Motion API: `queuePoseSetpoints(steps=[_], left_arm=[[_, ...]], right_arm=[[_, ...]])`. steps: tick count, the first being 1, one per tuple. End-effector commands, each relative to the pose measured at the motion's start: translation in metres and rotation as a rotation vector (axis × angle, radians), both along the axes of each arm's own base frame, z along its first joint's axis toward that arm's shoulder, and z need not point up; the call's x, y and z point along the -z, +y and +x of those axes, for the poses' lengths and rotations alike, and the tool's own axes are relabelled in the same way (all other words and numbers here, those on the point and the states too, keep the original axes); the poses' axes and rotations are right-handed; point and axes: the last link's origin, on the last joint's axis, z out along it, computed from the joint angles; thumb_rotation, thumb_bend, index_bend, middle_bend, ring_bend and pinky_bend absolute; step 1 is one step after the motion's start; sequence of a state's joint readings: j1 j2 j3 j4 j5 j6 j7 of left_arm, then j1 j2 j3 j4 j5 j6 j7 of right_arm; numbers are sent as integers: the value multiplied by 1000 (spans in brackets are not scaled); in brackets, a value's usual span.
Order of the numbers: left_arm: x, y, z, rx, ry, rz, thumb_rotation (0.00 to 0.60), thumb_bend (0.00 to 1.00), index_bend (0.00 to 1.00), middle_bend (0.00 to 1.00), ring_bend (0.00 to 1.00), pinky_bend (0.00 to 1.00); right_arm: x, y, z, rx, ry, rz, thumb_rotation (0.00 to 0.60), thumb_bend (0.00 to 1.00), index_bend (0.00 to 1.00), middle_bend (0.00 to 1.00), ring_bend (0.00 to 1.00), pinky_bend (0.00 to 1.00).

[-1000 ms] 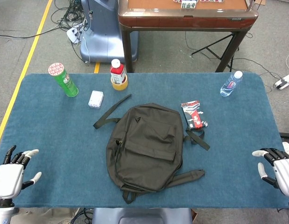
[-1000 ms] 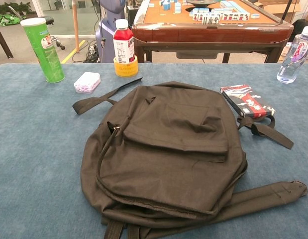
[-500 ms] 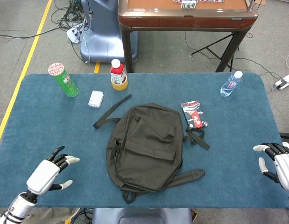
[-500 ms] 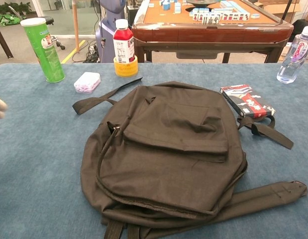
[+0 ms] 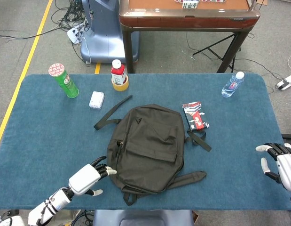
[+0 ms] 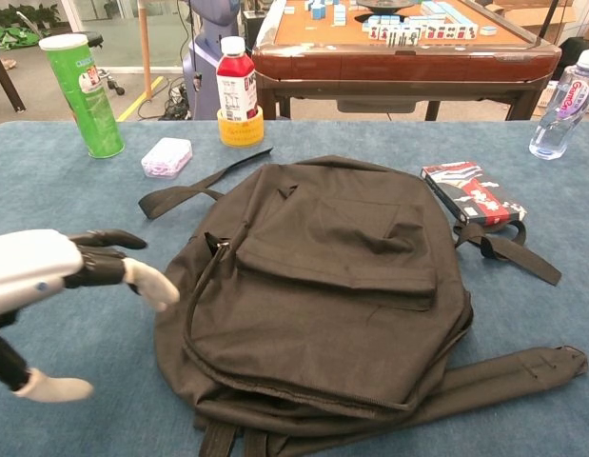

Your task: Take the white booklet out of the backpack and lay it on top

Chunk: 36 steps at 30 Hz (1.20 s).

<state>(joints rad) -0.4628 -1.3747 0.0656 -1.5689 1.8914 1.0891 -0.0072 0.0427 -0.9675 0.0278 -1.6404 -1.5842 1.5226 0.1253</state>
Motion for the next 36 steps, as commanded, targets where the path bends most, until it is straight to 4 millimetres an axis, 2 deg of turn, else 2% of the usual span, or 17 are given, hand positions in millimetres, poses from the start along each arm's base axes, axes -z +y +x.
queuePoseSetpoints(steps=[1,9,18,30,32,36], left_arm=[[17,6,15,18,5,-16,600,203,263,291,259,47],[48,12,45,53,-9,4,600,203,263,291,259,47],[72,15,68,42,-38,10,600,203,270,291,259,47],[94,22,91,-12,-72,21,600,211,330,291,259,47],[96,23,91,-21,-72,19,600,270,360,291,260,47],[98,26,91,-37,-77,24,600,559,494,308,284,47]], right_arm=[[0,0,-1,0,-2,0,600,510,375,360,299,390],[-3,1,-7,12,-5,-4,600,510,375,359,299,390],[-9,5,-13,25,-13,-17,600,510,375,359,299,390],[-13,5,-16,18,-17,-20,600,510,375,358,299,389],[-13,6,-16,18,-18,-19,600,510,375,358,299,389],[-13,5,-16,16,-19,-17,600,510,375,358,299,389]])
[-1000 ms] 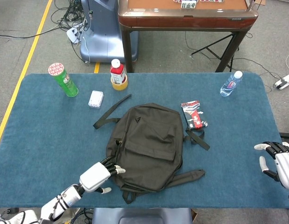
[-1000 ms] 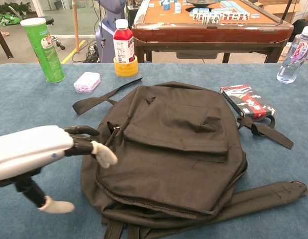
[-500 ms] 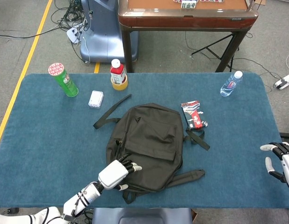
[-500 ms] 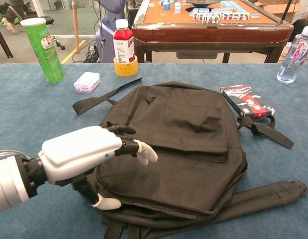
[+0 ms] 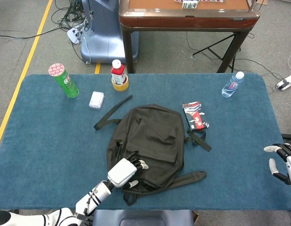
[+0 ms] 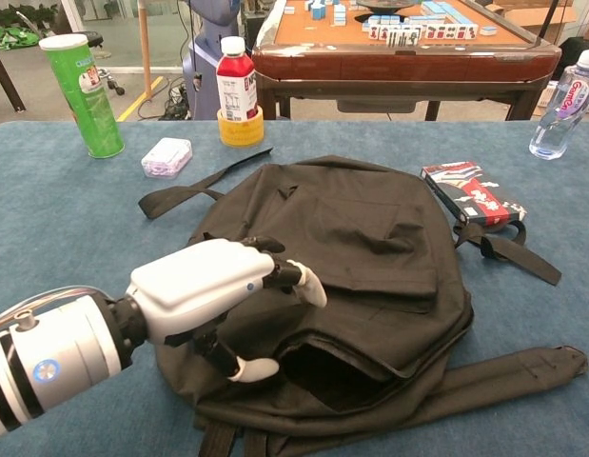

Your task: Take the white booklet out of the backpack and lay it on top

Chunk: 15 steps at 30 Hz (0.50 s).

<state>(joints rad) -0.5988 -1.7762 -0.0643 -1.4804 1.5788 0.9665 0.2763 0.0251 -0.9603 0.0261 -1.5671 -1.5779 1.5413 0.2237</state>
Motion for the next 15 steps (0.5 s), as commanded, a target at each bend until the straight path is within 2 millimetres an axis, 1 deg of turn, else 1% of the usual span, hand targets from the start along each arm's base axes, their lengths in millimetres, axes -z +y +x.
queuePoseSetpoints(steps=[1,3,7,11,15], left_arm=[[1,2,0,-10,-8,7,600,608,530,327,301,47],[2,3,1,-33,-25,3,600,694,610,379,343,47],[2,7,7,-112,-91,-17,600,787,711,426,371,47],[-6,18,20,-166,-164,3,600,803,732,440,376,51],[-15,33,38,-210,-221,33,600,811,727,444,376,58]], right_arm=[[0,0,0,-1,0,1,600,510,375,358,298,390],[1,-1,0,-3,-1,4,600,510,375,358,298,390],[3,-2,4,-24,1,24,600,510,375,358,299,390],[10,-3,14,-63,-10,97,600,510,375,358,298,389],[26,-4,31,-132,-35,238,600,510,375,358,299,390]])
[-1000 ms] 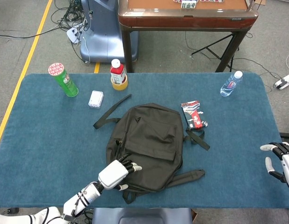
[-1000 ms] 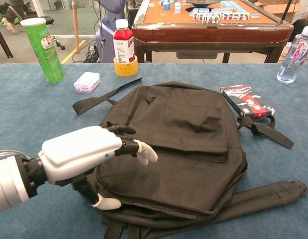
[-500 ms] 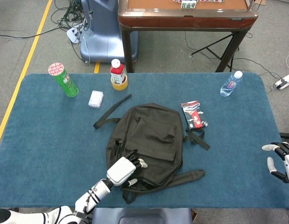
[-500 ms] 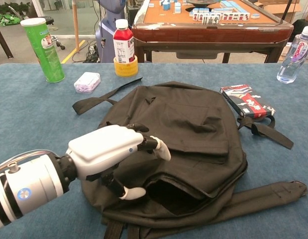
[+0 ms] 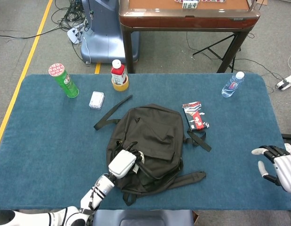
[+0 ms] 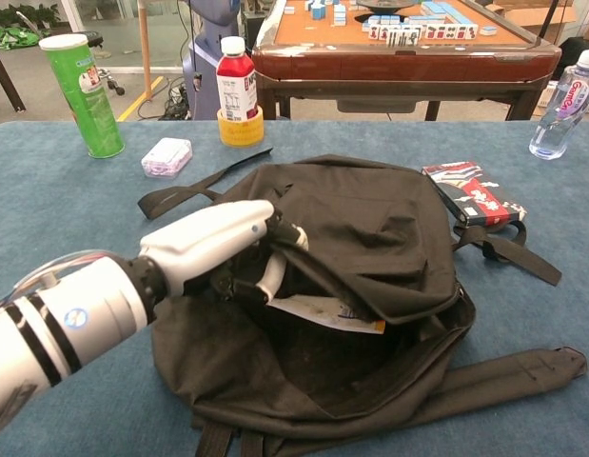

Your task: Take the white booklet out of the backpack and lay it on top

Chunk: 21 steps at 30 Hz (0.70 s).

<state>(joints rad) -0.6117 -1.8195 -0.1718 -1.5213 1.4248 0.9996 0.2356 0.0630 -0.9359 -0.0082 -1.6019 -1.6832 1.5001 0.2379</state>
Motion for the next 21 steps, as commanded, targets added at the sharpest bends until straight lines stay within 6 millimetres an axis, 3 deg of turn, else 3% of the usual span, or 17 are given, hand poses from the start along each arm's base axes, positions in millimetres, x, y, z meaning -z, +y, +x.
queuePoseSetpoints(steps=[1,11,21], left_arm=[[-7,11,19,-32,-50,19,600,812,722,444,376,58],[-14,40,64,-94,-75,85,600,812,685,444,372,62],[-11,52,78,-172,-38,101,600,812,652,444,365,65]], right_arm=[[17,-2,18,-69,-19,146,600,510,375,358,298,390],[73,-12,72,-265,-54,485,600,510,375,359,299,390],[135,-32,120,-463,-4,624,600,510,375,371,298,390]])
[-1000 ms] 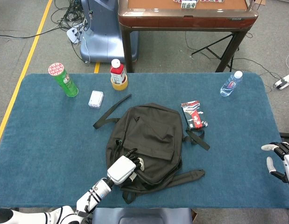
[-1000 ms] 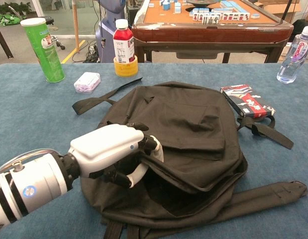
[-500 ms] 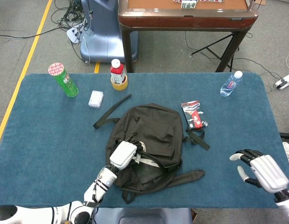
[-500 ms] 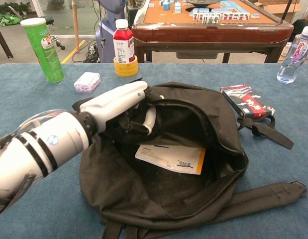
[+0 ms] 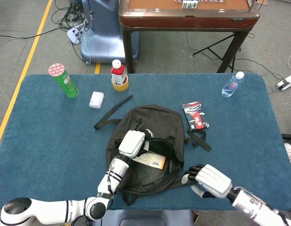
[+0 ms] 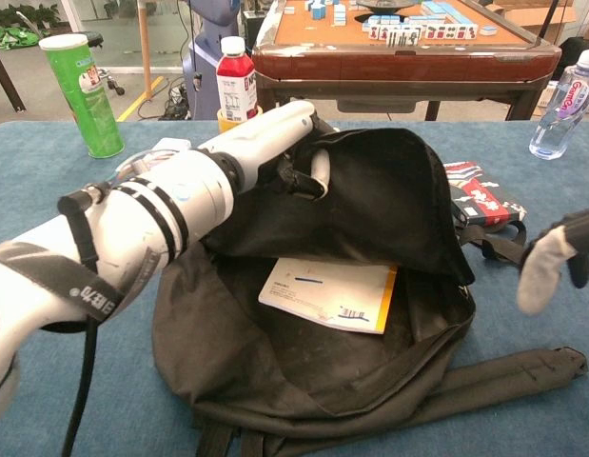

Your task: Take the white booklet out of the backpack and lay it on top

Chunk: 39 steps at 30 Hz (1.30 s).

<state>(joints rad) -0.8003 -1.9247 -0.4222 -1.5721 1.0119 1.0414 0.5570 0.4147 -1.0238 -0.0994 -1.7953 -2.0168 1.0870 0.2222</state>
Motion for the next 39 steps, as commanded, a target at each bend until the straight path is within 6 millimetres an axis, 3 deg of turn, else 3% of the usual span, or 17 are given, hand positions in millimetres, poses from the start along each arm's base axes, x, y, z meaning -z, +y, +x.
queuePoseSetpoints(steps=[1,11,20,28,39], left_arm=[[1,2,4,-23,1,0,600,812,649,444,364,65],[-3,9,5,-90,-30,-18,600,812,634,444,362,66],[-7,14,10,-121,-45,-39,600,811,622,444,361,66],[-1,14,14,-136,-39,-54,600,810,617,444,356,66],[-1,16,18,-159,-64,-57,600,810,613,444,356,66]], right_arm=[[24,-9,15,-63,9,22,600,510,375,371,298,390],[72,-33,21,-141,22,-5,600,510,375,383,299,390],[93,-52,9,-143,11,-66,600,507,375,391,301,390],[113,-65,7,-127,30,-94,600,397,375,391,301,389],[140,-67,-3,-141,79,-131,600,254,375,391,301,389]])
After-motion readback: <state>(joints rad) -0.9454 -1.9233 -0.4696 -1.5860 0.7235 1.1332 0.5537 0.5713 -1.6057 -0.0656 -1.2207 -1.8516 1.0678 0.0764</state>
